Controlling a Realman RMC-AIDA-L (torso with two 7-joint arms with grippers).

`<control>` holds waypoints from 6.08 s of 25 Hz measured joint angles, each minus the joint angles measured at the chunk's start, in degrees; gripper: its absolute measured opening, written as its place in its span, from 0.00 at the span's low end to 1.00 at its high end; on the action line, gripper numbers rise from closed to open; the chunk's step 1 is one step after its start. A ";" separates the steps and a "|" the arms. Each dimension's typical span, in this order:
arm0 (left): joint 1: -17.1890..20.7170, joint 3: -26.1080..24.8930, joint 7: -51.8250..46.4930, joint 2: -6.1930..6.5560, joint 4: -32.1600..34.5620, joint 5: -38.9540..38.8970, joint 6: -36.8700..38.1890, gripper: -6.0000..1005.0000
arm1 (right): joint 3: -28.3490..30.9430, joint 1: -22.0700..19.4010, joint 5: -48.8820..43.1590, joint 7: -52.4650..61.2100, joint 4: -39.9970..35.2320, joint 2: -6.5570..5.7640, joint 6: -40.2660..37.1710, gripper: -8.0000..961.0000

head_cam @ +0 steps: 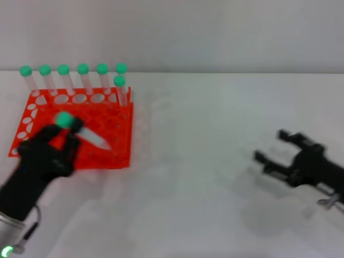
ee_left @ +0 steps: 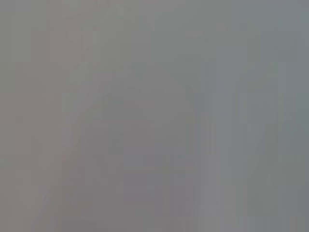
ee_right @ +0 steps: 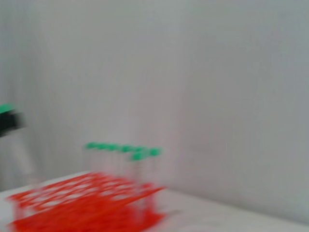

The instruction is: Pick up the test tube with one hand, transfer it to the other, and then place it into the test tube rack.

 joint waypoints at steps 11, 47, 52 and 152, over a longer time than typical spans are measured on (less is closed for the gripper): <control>-4.58 0.00 0.44 -0.14 1.69 -10.92 7.47 0.25 | 16.45 0.47 0.34 -3.76 6.12 0.18 4.32 0.89; -20.04 0.07 0.55 0.16 2.05 -19.03 29.97 0.26 | 25.90 2.95 10.27 -11.25 11.84 0.50 5.71 0.89; -21.52 0.36 0.55 0.17 2.07 -18.88 34.26 0.26 | 25.95 3.37 10.30 -11.27 11.81 0.50 5.70 0.89; 2.52 0.06 6.70 -0.39 -0.11 -33.82 16.44 0.89 | 30.83 3.50 10.29 -11.10 17.74 1.03 5.27 0.89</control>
